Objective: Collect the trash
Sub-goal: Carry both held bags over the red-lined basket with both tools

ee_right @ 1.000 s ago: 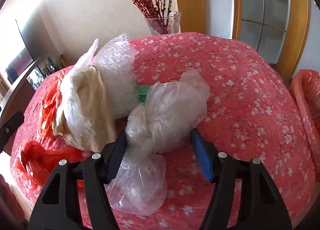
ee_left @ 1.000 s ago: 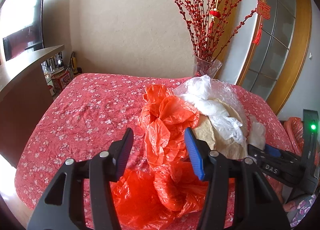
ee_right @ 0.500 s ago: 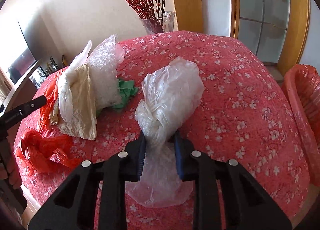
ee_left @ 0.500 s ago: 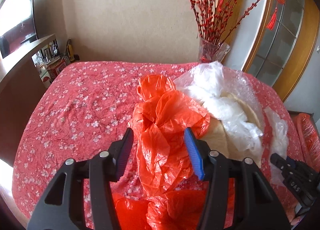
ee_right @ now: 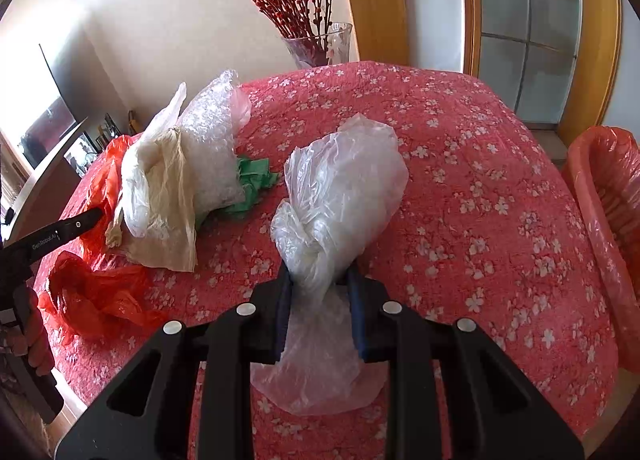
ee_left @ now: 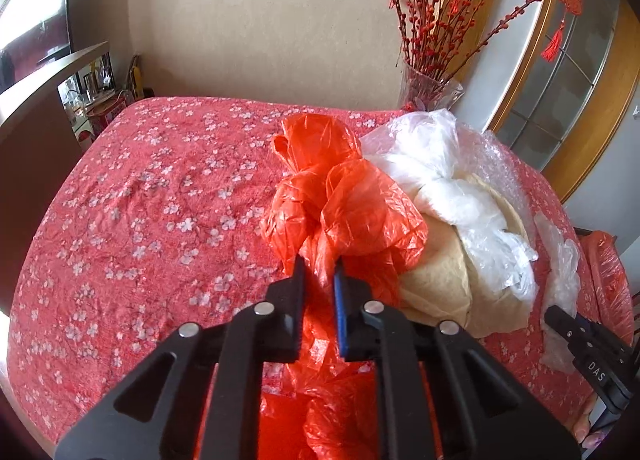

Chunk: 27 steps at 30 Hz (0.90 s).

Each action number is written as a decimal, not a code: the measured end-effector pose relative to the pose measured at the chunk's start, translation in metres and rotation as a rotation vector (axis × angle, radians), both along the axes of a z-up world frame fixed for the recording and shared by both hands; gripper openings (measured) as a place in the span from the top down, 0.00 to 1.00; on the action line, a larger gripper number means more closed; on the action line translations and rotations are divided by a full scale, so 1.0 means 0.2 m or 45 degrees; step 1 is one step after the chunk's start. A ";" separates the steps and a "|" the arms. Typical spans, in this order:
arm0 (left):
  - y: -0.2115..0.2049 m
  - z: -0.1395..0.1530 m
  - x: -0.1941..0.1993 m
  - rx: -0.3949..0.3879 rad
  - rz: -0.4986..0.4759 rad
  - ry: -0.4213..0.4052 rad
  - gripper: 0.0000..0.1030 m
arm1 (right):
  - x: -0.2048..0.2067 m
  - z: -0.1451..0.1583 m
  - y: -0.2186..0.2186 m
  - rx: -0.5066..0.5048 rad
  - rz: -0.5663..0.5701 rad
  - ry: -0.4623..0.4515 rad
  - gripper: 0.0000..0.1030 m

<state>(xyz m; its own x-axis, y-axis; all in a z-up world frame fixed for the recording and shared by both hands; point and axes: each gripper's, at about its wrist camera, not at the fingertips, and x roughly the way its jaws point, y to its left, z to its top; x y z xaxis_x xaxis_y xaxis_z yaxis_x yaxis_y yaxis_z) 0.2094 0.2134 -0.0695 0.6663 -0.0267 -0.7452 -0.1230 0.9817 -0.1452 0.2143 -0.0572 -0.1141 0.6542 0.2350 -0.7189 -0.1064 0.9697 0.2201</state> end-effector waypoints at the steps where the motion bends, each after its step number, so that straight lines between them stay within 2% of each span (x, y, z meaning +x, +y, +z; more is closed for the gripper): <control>1: 0.00 0.02 -0.01 0.001 -0.002 -0.011 0.88 | -0.01 0.01 0.00 0.001 -0.001 -0.007 0.75; 14: -0.17 0.30 -0.07 0.023 -0.089 -0.160 0.88 | -0.10 0.21 -0.11 0.015 -0.028 -0.132 0.75; 21: -0.42 0.41 -0.10 0.012 -0.218 -0.217 0.87 | -0.17 0.29 -0.25 0.029 -0.090 -0.198 0.75; 27: -0.67 0.45 -0.11 -0.008 -0.334 -0.243 0.87 | -0.24 0.35 -0.42 0.033 -0.166 -0.247 0.75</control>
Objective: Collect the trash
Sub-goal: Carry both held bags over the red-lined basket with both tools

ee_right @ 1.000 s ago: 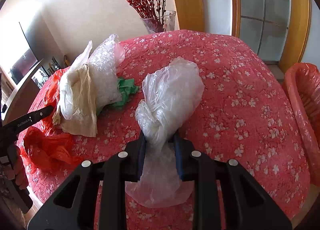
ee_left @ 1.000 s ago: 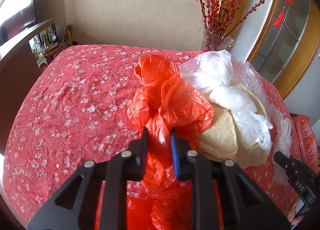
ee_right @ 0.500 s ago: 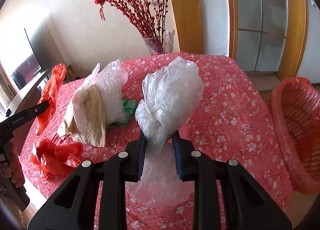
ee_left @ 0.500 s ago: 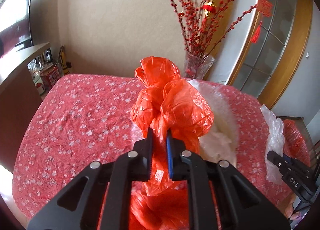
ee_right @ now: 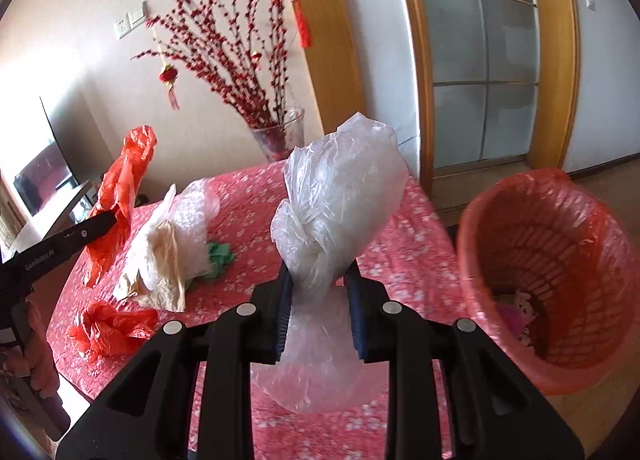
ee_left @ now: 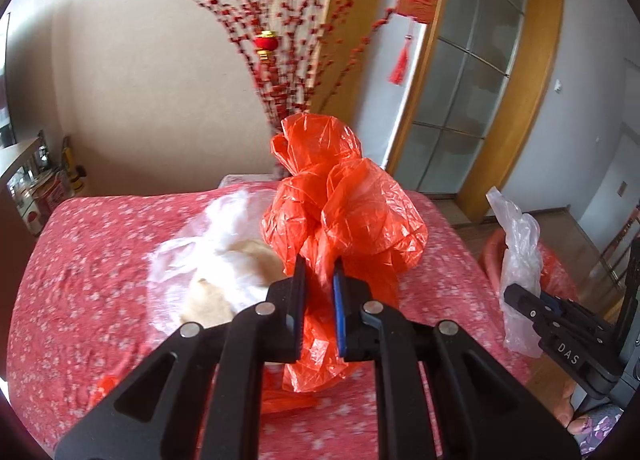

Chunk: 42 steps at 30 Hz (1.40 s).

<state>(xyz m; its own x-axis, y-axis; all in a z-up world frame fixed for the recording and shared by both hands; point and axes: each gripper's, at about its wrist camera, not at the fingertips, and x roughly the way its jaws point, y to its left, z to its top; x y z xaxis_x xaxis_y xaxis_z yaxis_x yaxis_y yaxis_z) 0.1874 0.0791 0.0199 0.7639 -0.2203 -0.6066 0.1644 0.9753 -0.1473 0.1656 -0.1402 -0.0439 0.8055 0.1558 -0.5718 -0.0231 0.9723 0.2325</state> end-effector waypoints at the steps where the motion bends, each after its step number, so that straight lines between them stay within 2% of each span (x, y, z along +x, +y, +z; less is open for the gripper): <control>1: -0.05 0.00 0.00 -0.002 -0.023 -0.001 0.87 | -0.01 0.01 -0.03 0.000 -0.016 -0.007 0.75; 12: -0.49 -0.02 0.00 -0.031 -0.224 0.017 0.87 | -0.16 0.08 -0.41 0.009 -0.197 -0.057 0.75; 22: -0.86 -0.07 0.00 -0.073 -0.402 0.060 0.87 | -0.26 0.07 -0.72 0.040 -0.354 -0.066 0.75; 31: -1.16 -0.10 0.01 -0.077 -0.531 0.080 0.87 | -0.32 0.04 -0.91 0.038 -0.421 -0.056 0.74; 42: -1.39 -0.15 0.09 -0.074 -0.602 0.119 0.87 | -0.31 0.02 -1.06 0.031 -0.457 -0.050 0.74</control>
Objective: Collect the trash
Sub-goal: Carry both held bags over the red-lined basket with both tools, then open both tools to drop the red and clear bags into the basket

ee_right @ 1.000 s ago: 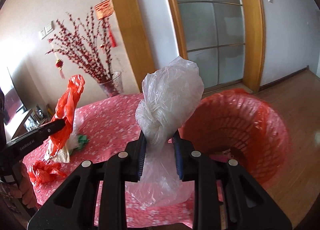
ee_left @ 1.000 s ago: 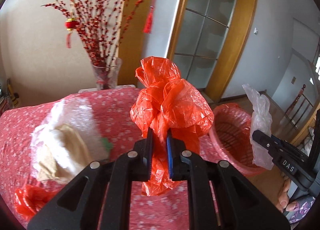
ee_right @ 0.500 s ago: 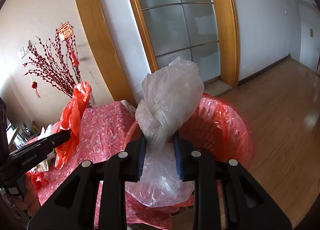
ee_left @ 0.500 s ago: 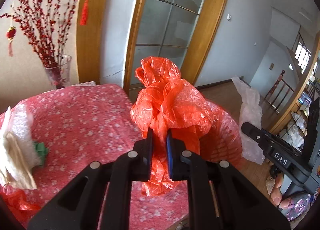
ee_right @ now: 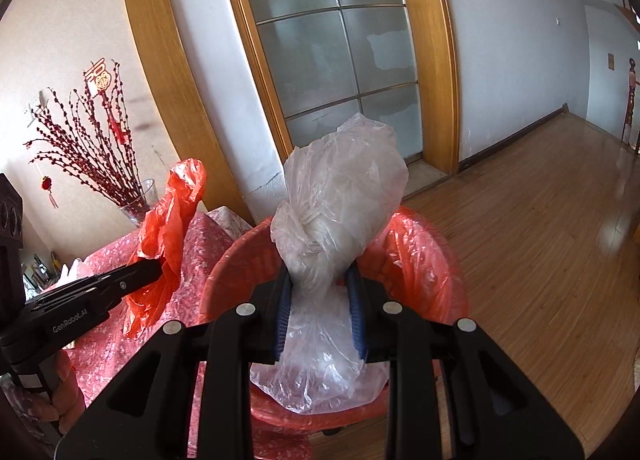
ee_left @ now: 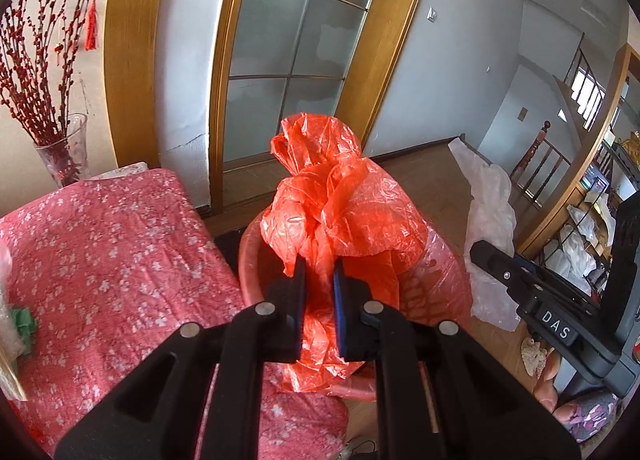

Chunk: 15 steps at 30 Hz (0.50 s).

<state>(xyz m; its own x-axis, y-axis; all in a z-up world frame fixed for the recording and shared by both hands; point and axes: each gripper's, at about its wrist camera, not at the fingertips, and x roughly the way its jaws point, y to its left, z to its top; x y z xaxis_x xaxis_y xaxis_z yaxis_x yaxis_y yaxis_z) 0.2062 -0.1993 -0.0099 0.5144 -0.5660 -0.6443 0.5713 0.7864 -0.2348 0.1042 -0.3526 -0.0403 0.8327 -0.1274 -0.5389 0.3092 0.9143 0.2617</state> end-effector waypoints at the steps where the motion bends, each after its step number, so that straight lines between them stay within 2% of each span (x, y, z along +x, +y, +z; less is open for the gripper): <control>1: -0.02 -0.01 0.01 0.003 -0.005 0.003 0.87 | 0.00 0.00 -0.01 0.003 -0.004 0.000 0.74; 7: -0.09 -0.07 0.05 0.006 -0.024 0.042 0.84 | 0.03 -0.02 -0.06 0.013 -0.013 0.004 0.72; 8: -0.09 -0.07 0.06 0.008 -0.021 0.045 0.82 | 0.04 -0.02 -0.06 0.014 -0.011 0.005 0.69; 9: -0.10 -0.09 0.07 0.010 -0.017 0.051 0.81 | 0.04 -0.03 -0.07 0.015 -0.008 0.002 0.61; 11: -0.10 -0.11 0.08 0.017 -0.014 0.062 0.70 | 0.04 -0.04 -0.08 0.015 -0.016 0.001 0.48; 15: -0.07 -0.14 0.10 0.041 0.027 0.074 0.66 | 0.03 -0.06 -0.10 0.023 -0.039 0.000 0.45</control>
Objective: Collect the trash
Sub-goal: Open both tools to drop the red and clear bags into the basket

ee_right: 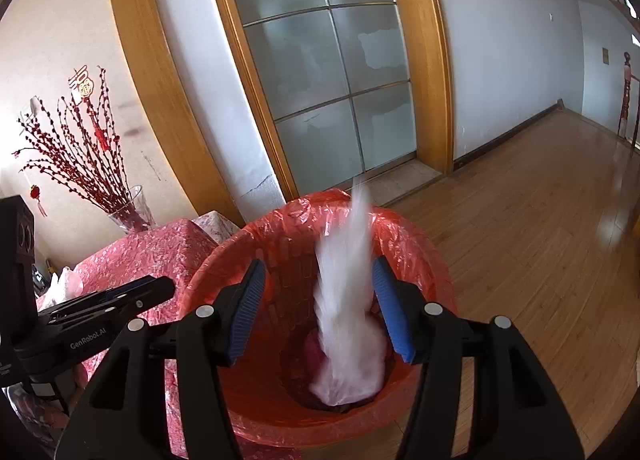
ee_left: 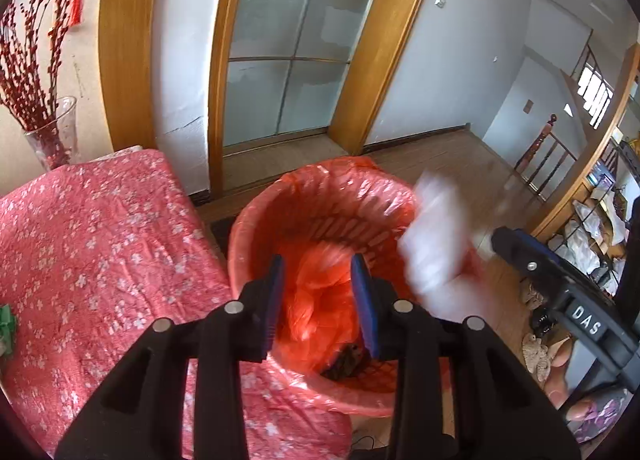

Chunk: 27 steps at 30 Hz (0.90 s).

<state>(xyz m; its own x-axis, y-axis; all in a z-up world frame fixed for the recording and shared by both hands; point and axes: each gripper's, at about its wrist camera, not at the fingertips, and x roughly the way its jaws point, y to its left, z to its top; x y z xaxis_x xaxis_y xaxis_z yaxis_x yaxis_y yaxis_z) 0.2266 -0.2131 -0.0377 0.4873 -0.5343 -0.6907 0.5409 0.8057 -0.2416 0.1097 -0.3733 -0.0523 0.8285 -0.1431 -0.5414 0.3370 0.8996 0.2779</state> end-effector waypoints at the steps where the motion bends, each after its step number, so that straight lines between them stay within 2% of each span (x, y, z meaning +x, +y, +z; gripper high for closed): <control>1: 0.01 -0.01 0.00 0.003 0.010 0.002 0.65 | 0.00 -0.01 -0.01 0.005 -0.003 0.002 0.45; 4: 0.07 -0.02 0.00 0.019 0.045 -0.014 0.65 | -0.02 -0.02 -0.01 0.008 -0.016 0.008 0.45; 11: 0.26 0.02 -0.10 0.080 0.119 -0.133 0.62 | -0.03 0.01 0.06 -0.066 0.008 0.010 0.45; 19: 0.58 0.06 -0.20 0.120 0.235 -0.213 0.60 | -0.01 0.01 0.23 -0.110 0.113 0.018 0.45; 27: 0.93 0.08 -0.26 0.156 0.391 -0.230 0.58 | 0.05 0.02 0.46 -0.139 0.253 0.024 0.45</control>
